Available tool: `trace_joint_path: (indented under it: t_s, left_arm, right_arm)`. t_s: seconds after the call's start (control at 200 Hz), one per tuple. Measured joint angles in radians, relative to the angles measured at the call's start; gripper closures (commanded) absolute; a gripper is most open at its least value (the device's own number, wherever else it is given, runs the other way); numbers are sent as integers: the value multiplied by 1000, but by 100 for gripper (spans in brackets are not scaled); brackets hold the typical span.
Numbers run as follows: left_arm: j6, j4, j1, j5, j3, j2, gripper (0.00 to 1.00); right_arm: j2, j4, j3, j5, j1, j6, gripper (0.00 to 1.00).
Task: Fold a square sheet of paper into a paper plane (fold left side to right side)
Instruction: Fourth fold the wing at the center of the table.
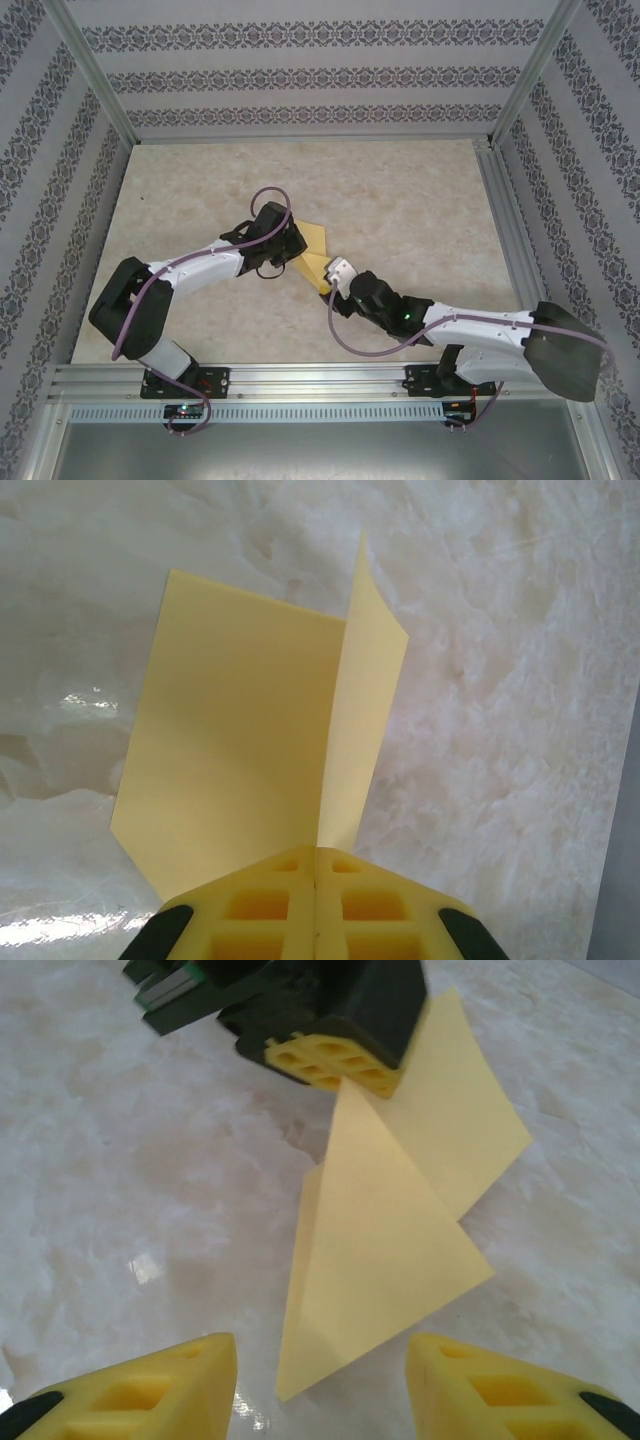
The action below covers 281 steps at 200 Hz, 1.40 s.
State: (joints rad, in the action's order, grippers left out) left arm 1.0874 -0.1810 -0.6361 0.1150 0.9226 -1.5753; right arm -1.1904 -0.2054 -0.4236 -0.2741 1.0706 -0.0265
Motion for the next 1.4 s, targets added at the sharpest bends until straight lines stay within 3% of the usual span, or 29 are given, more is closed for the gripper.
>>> trace_joint_path:
  t_s: [0.2, 0.46, 1.109, 1.404]
  left_arm:
    - [19, 2, 0, 11, -11, -31, 92]
    - [26, 2, 0, 33, -13, -53, 92]
    - [42, 2, -10, 44, -13, -54, 91]
    - [42, 2, -14, 52, -13, -65, 88]
  right_arm:
    - [-145, -78, -24, -68, 68, -96, 52]
    - [-275, -163, -69, -148, 73, -160, 55]
    - [-425, -193, -120, -178, 32, -113, 58]
    - [-476, -191, -144, -178, 32, -94, 65]
